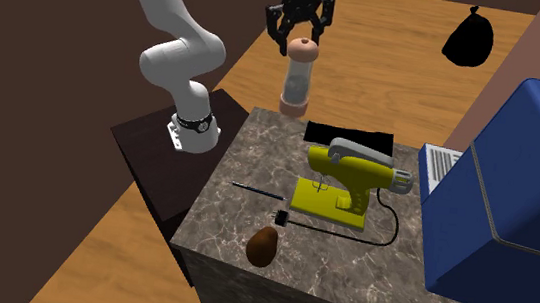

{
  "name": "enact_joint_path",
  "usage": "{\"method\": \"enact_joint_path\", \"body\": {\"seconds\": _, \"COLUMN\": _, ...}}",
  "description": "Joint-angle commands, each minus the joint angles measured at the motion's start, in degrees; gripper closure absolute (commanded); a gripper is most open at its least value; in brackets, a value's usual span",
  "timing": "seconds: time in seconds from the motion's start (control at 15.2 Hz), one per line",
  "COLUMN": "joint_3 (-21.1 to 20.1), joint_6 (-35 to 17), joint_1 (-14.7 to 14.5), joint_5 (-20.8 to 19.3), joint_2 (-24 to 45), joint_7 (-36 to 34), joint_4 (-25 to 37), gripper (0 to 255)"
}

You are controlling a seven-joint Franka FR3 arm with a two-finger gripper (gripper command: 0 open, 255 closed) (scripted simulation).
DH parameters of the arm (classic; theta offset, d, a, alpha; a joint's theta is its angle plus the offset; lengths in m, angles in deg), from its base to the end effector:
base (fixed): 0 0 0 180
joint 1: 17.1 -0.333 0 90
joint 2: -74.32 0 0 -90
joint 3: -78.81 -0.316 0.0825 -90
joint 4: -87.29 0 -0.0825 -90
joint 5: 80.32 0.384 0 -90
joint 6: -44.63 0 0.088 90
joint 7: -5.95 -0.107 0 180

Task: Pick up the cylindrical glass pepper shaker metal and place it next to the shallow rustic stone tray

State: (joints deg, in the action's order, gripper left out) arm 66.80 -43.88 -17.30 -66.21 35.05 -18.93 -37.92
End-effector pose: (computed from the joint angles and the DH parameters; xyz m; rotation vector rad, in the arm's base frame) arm 0.3211 0.1213 0.6299 -2.9985 0.3840 0.0033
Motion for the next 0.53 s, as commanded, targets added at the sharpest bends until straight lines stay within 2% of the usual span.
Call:
{"method": "enact_joint_path", "body": {"seconds": 0.0, "joint_3": -0.19, "joint_6": -1.30, "joint_1": -0.09, "joint_5": 0.19, "joint_2": -0.52, "joint_7": 0.13, "joint_4": -1.78, "gripper": 255}}
{"method": "enact_joint_path", "body": {"seconds": 0.46, "joint_3": -0.79, "joint_6": -6.20, "joint_1": -0.35, "joint_5": 0.83, "joint_2": -1.85, "joint_7": 0.86, "joint_4": -8.05, "gripper": 255}}
